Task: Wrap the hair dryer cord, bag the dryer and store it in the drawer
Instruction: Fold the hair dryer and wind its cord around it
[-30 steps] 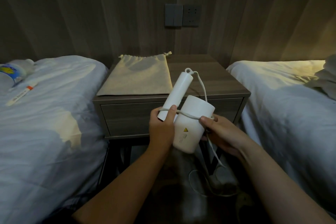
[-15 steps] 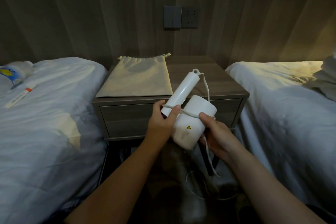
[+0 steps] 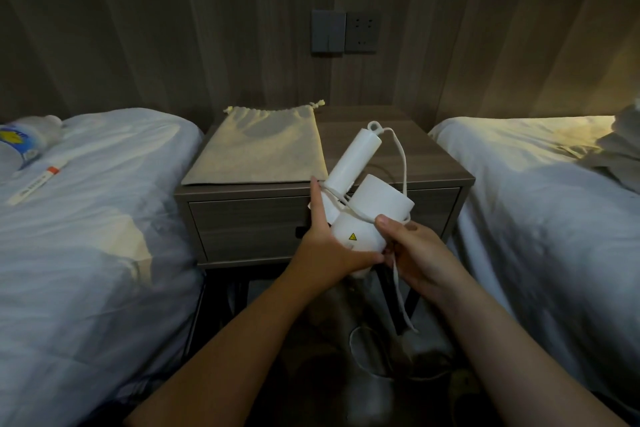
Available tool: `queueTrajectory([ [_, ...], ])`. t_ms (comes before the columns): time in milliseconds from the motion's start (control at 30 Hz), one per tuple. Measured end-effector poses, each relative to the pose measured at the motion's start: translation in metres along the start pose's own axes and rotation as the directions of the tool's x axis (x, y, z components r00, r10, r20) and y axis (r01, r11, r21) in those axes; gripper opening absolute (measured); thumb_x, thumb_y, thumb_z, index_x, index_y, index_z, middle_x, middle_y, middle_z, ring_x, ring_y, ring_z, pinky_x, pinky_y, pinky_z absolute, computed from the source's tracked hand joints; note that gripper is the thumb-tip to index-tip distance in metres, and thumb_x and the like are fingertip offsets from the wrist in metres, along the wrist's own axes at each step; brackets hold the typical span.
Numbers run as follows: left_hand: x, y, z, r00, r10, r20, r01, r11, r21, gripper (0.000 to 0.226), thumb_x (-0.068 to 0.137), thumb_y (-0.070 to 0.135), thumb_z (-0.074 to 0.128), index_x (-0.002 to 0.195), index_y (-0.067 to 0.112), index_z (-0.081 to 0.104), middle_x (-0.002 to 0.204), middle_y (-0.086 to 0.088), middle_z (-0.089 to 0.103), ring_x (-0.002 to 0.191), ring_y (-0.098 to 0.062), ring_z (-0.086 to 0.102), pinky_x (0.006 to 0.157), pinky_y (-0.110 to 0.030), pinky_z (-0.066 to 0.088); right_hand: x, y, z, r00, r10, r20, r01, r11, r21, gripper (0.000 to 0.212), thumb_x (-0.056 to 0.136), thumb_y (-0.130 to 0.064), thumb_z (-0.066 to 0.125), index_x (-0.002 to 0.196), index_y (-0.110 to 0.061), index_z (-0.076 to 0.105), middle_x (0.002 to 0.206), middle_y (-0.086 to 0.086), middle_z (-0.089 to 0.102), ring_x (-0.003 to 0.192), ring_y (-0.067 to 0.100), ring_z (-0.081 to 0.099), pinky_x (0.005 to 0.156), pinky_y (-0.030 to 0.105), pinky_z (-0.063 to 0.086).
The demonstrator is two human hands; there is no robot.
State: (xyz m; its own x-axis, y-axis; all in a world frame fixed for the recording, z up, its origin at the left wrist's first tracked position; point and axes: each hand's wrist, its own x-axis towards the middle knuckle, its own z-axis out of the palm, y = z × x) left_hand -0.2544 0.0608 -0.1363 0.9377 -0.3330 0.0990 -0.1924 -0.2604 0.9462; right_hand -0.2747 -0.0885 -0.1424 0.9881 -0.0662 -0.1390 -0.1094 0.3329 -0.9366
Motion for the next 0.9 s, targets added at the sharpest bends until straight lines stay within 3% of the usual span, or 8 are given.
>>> queueTrajectory([
  [67, 0.001, -0.001, -0.003, 1.0, 0.022, -0.013, -0.021, 1.0, 0.018, 0.137, 0.059, 0.018, 0.087, 0.139, 0.046, -0.021, 0.151, 0.003, 0.025, 0.119, -0.01, 0.044, 0.101, -0.031, 0.04, 0.0, -0.004, -0.001, 1.0, -0.011, -0.013, 0.01, 0.997, -0.079, 0.045, 0.057, -0.034, 0.078, 0.085, -0.004, 0.061, 0.069, 0.009, 0.06, 0.058, 0.018, 0.049, 0.053, 0.026, 0.036],
  [133, 0.003, -0.001, -0.005, 0.999, 0.038, -0.021, -0.037, 0.998, 0.046, 0.133, 0.06, 0.022, 0.087, 0.14, 0.047, -0.016, 0.147, 0.004, 0.029, 0.114, -0.008, 0.045, 0.097, -0.03, 0.041, 0.001, -0.007, -0.003, 0.999, 0.012, -0.051, -0.021, 0.985, -0.172, 0.025, 0.071, -0.031, 0.073, 0.076, -0.011, 0.06, 0.05, -0.004, 0.056, 0.05, 0.01, 0.046, 0.051, 0.025, 0.031],
  [300, 0.003, -0.006, -0.005, 0.997, 0.071, -0.045, -0.063, 0.987, 0.145, 0.129, 0.059, 0.028, 0.086, 0.134, 0.058, -0.016, 0.139, 0.007, 0.036, 0.111, -0.012, 0.051, 0.087, -0.028, 0.045, 0.002, -0.008, -0.01, 0.989, 0.055, -0.137, -0.103, 0.92, -0.378, 0.032, 0.07, -0.046, 0.073, 0.076, -0.017, 0.063, 0.052, -0.008, 0.06, 0.048, 0.006, 0.053, 0.05, 0.023, 0.036],
  [500, 0.0, -0.006, -0.005, 0.98, 0.163, -0.11, -0.116, 0.931, 0.346, 0.122, 0.06, 0.037, 0.083, 0.136, 0.056, -0.011, 0.14, -0.003, 0.045, 0.117, -0.021, 0.053, 0.098, -0.043, 0.047, -0.002, -0.013, -0.007, 0.988, 0.043, -0.146, -0.111, 0.86, -0.498, 0.036, 0.072, -0.053, 0.069, 0.074, -0.018, 0.062, 0.056, -0.005, 0.055, 0.05, 0.011, 0.046, 0.047, 0.023, 0.033],
  [600, -0.001, -0.006, -0.008, 0.945, 0.301, -0.126, -0.202, 0.844, 0.497, 0.12, 0.061, 0.046, 0.078, 0.143, 0.043, -0.008, 0.135, -0.005, 0.048, 0.114, -0.018, 0.054, 0.095, -0.041, 0.049, -0.003, -0.012, -0.004, 0.996, 0.05, -0.073, -0.08, 0.869, -0.488, 0.039, 0.071, -0.055, 0.067, 0.074, -0.016, 0.062, 0.051, -0.003, 0.05, 0.043, 0.009, 0.039, 0.044, 0.023, 0.03],
  [700, -0.003, -0.003, -0.015, 0.926, 0.344, -0.152, -0.216, 0.818, 0.533, 0.119, 0.063, 0.046, 0.079, 0.136, 0.049, -0.014, 0.134, -0.004, 0.047, 0.113, -0.016, 0.052, 0.093, -0.034, 0.047, -0.006, -0.015, -0.004, 0.997, 0.043, 0.064, -0.005, 0.862, -0.507, 0.032, 0.086, -0.043, 0.056, 0.081, -0.012, 0.061, 0.068, 0.007, 0.058, 0.042, 0.012, 0.037, 0.041, 0.021, 0.028],
  [767, -0.001, 0.001, -0.022, 0.931, 0.315, -0.186, -0.172, 0.827, 0.536, 0.119, 0.065, 0.043, 0.078, 0.13, 0.053, -0.021, 0.135, -0.003, 0.044, 0.115, -0.018, 0.05, 0.092, -0.035, 0.044, -0.008, -0.021, -0.007, 0.984, 0.061, 0.166, 0.052, 0.798, -0.6, 0.024, 0.092, -0.032, 0.051, 0.086, -0.011, 0.061, 0.071, 0.01, 0.062, 0.041, 0.015, 0.04, 0.04, 0.022, 0.029],
  [900, 0.006, 0.003, -0.038, 0.922, 0.267, -0.281, -0.041, 0.788, 0.615, 0.121, 0.066, 0.044, 0.075, 0.136, 0.051, -0.023, 0.13, -0.006, 0.043, 0.112, -0.023, 0.05, 0.083, -0.036, 0.044, -0.019, -0.032, -0.012, 0.897, 0.329, 0.296, 0.048, 0.592, -0.804, 0.013, 0.095, -0.012, 0.048, 0.106, -0.008, 0.055, 0.061, 0.004, 0.062, 0.035, 0.009, 0.049, 0.039, 0.019, 0.041],
])
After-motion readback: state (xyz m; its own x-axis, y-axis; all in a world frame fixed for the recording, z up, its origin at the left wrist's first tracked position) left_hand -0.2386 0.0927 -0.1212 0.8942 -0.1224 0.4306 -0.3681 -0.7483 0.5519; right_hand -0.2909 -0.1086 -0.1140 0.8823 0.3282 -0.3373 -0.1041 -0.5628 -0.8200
